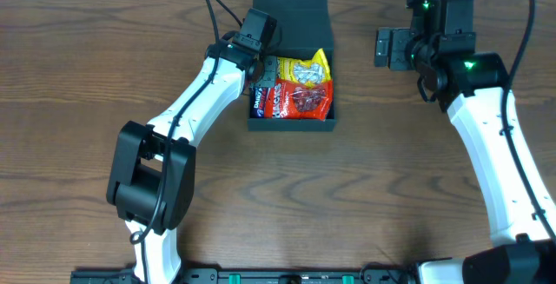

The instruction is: Pack container

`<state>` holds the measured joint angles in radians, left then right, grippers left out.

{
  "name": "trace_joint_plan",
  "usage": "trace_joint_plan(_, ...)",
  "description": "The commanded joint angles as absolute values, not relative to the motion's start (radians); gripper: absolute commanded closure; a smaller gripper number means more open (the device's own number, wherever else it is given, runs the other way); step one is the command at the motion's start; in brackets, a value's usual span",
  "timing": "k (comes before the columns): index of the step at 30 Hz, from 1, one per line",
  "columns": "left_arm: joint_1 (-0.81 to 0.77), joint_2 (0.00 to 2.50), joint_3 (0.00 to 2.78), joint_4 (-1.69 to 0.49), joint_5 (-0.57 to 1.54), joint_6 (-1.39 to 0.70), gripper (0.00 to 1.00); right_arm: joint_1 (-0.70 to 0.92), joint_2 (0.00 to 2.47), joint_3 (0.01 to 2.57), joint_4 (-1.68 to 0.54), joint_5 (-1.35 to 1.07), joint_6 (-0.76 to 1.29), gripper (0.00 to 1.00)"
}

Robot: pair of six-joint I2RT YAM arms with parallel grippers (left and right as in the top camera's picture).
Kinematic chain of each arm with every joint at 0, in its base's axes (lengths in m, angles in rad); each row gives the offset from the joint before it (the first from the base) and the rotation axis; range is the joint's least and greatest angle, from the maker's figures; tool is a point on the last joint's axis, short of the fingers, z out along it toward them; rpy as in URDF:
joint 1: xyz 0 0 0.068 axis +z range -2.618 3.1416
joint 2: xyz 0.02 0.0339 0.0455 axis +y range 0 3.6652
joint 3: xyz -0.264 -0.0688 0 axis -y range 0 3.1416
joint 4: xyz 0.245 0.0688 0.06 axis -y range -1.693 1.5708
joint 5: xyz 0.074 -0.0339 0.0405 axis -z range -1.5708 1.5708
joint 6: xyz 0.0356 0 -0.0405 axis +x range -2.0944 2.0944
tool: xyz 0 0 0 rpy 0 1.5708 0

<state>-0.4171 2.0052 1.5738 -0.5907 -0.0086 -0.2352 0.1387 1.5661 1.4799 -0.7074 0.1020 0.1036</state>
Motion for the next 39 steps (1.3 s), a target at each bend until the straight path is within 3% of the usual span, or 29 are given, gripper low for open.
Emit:
trace_joint_plan(1,-0.419,2.028,1.587,-0.583,-0.033,-0.214,0.94,0.128,1.563,1.485,-0.708,0.108,0.119,0.01)
trace_joint_plan(10,-0.421,2.04,1.587,-0.572,-0.033,-0.193,0.94,0.128,1.563,1.485,-0.711,0.108,0.119,0.01)
trace_joint_plan(11,-0.421,2.04,1.587,-0.572,-0.033,-0.194,0.88,0.128,1.563,1.485,-0.711,0.108,0.119,0.01)
trace_joint_plan(13,-0.421,2.04,1.587,-0.571,-0.033,-0.194,0.46,0.128,1.563,1.485,-0.711,0.108,0.119,0.01)
trace_joint_plan(14,-0.421,2.04,1.587,-0.571,-0.033,-0.194,0.34,0.128,1.563,1.485,-0.711,0.108,0.119,0.01)
trace_joint_plan(16,-0.421,2.04,1.587,-0.571,-0.032,-0.194,0.21,0.128,1.563,1.485,-0.711,0.108,0.119,0.01)
trace_joint_plan(19,-0.421,2.032,1.587,-0.571,-0.033,-0.194,0.21,0.128,1.563,1.485,-0.711,0.108,0.119,0.01)
trace_joint_plan(25,-0.421,1.978,1.622,-0.57,-0.022,-0.192,0.24,0.128,1.563,1.485,-0.711,0.108,0.119,0.01)
trace_joint_plan(32,-0.421,1.884,1.701,-0.571,0.043,-0.152,0.38,0.128,1.563,1.485,-0.71,0.108,0.12,0.01)
trace_joint_plan(33,-0.421,1.871,1.706,-0.57,0.04,-0.143,0.42,0.128,1.563,1.485,-0.71,0.108,0.12,0.01)
trace_joint_plan(35,-0.413,1.849,1.707,-0.564,0.023,-0.117,0.6,0.128,1.563,1.485,-0.71,0.108,0.119,0.02)
trace_joint_plan(36,-0.406,1.843,1.707,-0.564,0.006,-0.115,0.73,0.128,1.563,1.485,-0.71,0.108,0.119,0.14)
trace_joint_plan(37,-0.394,1.843,1.707,-0.564,-0.005,-0.115,0.85,0.128,1.564,1.485,-0.71,0.108,0.119,0.35)
trace_joint_plan(38,-0.38,1.843,1.707,-0.567,-0.004,-0.115,0.92,0.128,1.565,1.485,-0.71,0.108,0.119,0.6)
trace_joint_plan(39,-0.366,1.844,1.706,-0.569,-0.002,-0.119,0.94,0.128,1.567,1.485,-0.709,0.108,0.12,0.75)
